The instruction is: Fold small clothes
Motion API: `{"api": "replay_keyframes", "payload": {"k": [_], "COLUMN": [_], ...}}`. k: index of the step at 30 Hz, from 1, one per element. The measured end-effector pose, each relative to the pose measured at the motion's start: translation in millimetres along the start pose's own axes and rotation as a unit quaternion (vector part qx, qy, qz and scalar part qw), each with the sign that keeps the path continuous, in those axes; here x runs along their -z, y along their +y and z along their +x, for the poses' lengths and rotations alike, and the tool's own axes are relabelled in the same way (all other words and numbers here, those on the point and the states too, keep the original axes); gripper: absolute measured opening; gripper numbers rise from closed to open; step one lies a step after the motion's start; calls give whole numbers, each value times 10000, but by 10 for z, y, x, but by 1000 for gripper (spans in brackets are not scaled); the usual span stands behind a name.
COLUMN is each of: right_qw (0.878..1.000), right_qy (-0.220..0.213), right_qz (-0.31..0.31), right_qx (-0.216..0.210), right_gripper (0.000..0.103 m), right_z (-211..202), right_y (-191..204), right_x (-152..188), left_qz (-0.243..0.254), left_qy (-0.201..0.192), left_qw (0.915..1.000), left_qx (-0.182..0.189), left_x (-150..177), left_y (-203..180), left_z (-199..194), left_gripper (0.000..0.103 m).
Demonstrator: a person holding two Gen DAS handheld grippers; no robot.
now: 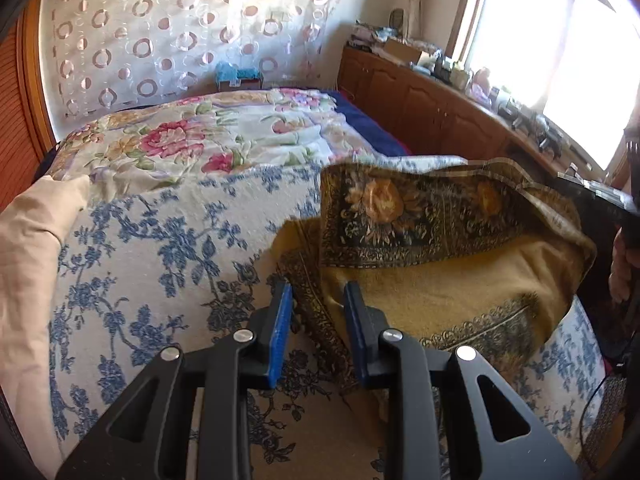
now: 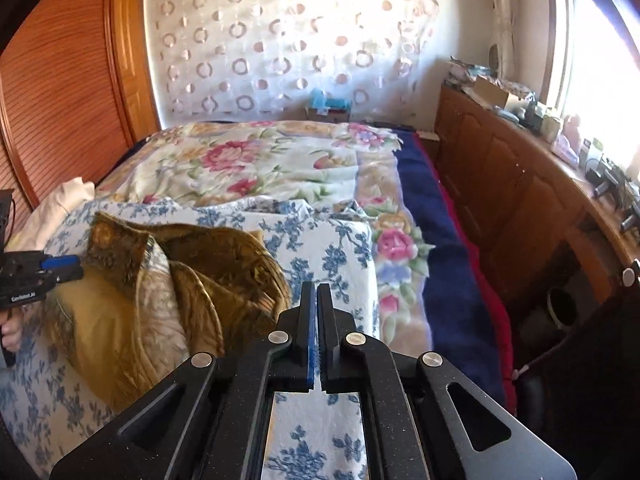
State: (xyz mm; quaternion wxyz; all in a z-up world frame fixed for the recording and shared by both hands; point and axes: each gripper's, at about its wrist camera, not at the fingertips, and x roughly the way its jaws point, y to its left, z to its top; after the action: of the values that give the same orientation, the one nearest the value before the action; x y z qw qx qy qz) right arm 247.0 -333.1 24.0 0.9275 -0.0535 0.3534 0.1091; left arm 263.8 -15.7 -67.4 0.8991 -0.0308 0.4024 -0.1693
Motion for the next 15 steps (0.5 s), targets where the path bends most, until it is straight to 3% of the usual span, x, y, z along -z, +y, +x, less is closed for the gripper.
{"api": "replay_keyframes", "payload": {"k": [2, 3, 4, 6, 11, 15], "right_qw": [10000, 9999, 9999, 9997, 9992, 9988], "right_qy": [-59, -78, -93, -193, -239, 54], "right_qz": [-29, -38, -37, 10, 50, 25], "right_qx": [-51, -79, -81, -156, -329, -482], "right_gripper": [4, 21, 48, 68, 78, 84], "right_z": [-74, -122, -148, -242, -397, -247], "right_y": [48, 77, 105, 157, 266, 353], "right_x": [30, 53, 69, 101, 220, 364], "left_qz": [-12, -9, -1, 0, -34, -121], "left_qy": [-86, -97, -79, -7, 210, 403], "left_qw": [10000, 9999, 10000, 10000, 9997, 9990], "left_qx": [31, 41, 44, 26, 89, 149], "left_x": [-44, -59, -74, -103, -127, -137], "left_y": [33, 41, 48, 60, 54, 68], "left_z": [-33, -32, -15, 30, 204, 342], "left_gripper": [26, 27, 29, 31, 32, 36]}}
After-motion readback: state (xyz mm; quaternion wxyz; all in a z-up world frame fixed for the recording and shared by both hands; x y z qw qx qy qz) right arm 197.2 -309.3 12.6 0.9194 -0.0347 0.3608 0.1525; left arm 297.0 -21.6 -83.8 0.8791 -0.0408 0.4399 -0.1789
